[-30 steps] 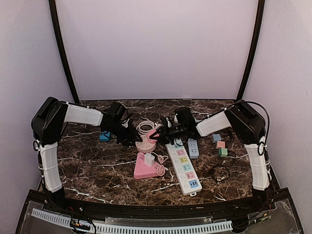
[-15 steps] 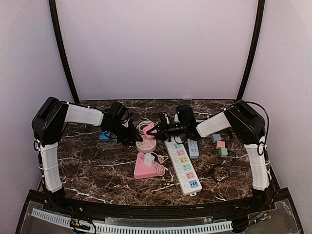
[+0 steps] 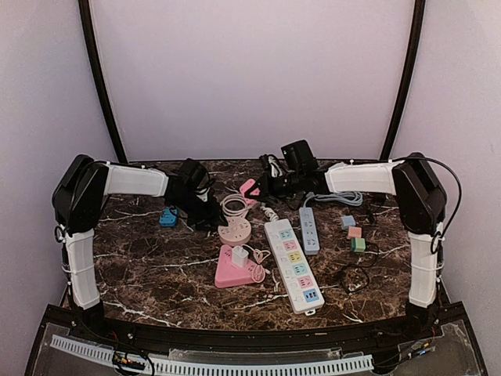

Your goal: Pull the plug off the socket

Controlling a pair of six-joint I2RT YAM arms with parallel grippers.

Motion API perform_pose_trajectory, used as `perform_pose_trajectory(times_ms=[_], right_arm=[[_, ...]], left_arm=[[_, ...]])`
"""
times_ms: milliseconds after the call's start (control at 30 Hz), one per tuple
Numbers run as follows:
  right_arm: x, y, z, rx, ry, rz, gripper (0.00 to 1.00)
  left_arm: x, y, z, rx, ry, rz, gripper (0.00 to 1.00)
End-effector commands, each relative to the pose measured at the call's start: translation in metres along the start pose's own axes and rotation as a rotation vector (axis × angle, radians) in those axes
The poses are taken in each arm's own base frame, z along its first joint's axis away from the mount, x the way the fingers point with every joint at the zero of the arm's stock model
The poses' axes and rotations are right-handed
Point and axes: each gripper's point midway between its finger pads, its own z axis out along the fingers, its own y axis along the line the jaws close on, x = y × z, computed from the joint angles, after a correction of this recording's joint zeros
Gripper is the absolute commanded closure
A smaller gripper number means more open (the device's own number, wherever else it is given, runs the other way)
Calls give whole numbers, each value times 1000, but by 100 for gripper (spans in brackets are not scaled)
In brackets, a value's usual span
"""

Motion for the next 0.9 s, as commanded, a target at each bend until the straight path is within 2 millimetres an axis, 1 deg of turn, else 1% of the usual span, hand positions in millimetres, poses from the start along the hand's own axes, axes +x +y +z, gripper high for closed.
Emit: perform_pose_trajectory(times_ms=[0, 100, 200, 367, 433, 500, 533, 667, 767, 867], right_arm=[[-19, -36, -34, 350, -38, -141, 94], [-31, -56, -50, 522, -48, -192, 94], [-45, -72, -65, 636, -65, -222, 93], [-75, -115, -99, 838, -110, -235, 92], [-89, -134, -116, 902, -133, -229, 91], [-99, -155, -129, 965, -136, -224, 91], [-100, -167, -136, 998, -128, -217, 91], [-112, -202, -160, 1080, -125, -197, 88], [-120, -225, -174, 1119, -121, -184, 87], [-123, -245, -184, 1173, -96, -178, 87]], left_arm=[[-6, -19, -31, 5, -42, 47, 57], [-8, -25, -42, 10, -65, 66, 56], [-7, -26, -48, 6, -74, 75, 55], [-4, -27, -54, 9, -81, 82, 53], [-3, -27, -56, 9, -81, 84, 52], [-2, -28, -58, 12, -81, 87, 52], [-2, -29, -59, 14, -83, 90, 52], [0, -31, -64, 21, -89, 94, 52], [1, -33, -66, 33, -90, 92, 51], [2, -35, -68, 43, -92, 86, 51]])
